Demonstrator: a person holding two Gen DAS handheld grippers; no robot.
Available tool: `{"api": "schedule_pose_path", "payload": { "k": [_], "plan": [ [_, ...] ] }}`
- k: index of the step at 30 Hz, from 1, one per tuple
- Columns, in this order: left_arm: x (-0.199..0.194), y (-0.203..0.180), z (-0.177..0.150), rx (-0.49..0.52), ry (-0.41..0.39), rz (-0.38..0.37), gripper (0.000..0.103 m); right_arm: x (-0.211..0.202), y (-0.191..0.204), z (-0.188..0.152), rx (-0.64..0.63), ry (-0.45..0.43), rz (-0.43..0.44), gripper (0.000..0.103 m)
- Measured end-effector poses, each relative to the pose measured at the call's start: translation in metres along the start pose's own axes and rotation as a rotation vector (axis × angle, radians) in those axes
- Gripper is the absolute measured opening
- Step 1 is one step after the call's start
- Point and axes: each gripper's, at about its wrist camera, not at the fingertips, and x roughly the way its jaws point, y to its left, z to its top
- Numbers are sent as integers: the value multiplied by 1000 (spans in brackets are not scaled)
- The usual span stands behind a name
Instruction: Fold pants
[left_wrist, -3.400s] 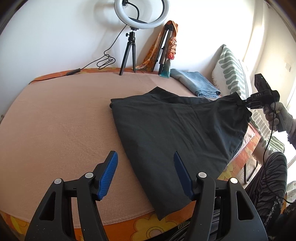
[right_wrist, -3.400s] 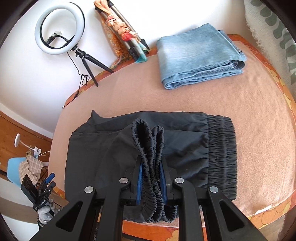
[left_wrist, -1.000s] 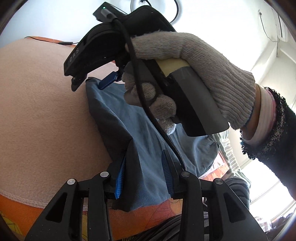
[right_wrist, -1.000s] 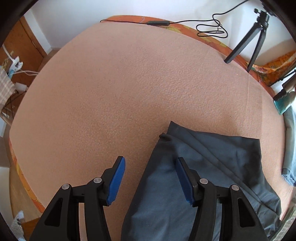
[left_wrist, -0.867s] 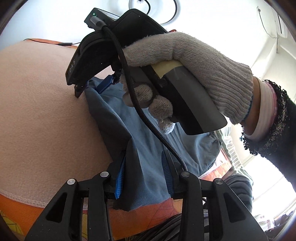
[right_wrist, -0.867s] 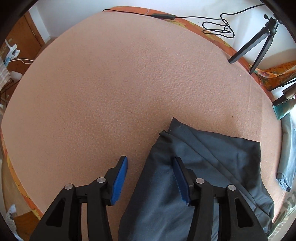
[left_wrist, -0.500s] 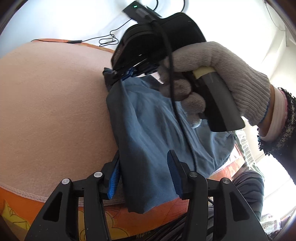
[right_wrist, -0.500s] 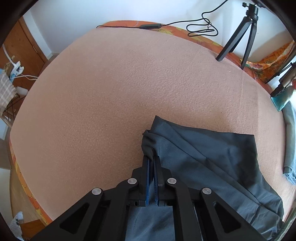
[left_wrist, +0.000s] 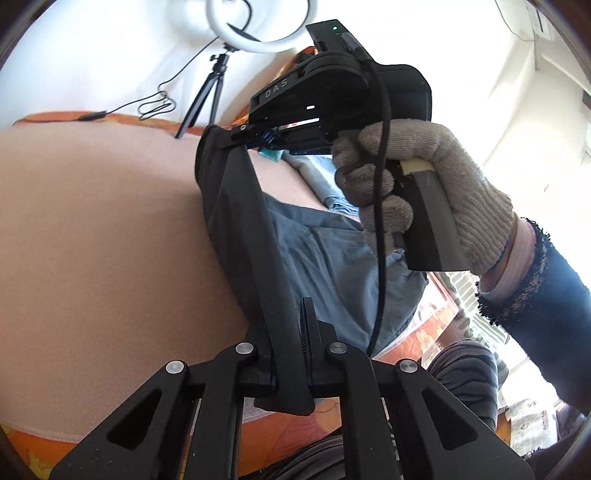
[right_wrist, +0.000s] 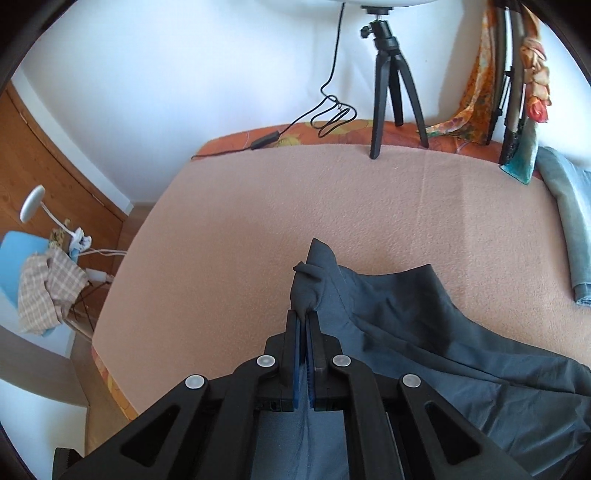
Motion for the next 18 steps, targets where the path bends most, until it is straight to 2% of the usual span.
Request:
{"api": "schedule_pose_path", "payload": {
  "k": [5, 12, 18],
  "plan": [
    [1, -31, 21, 87, 30, -35, 8, -34, -29, -4, 78, -73, 68, 0],
    [29, -85, 42, 287, 166, -44, 8, -83, -76, -13, 165, -176, 145, 0],
    [56, -120, 51, 352, 228, -92, 8, -115, -131, -31, 244, -267, 186, 0]
  ]
}}
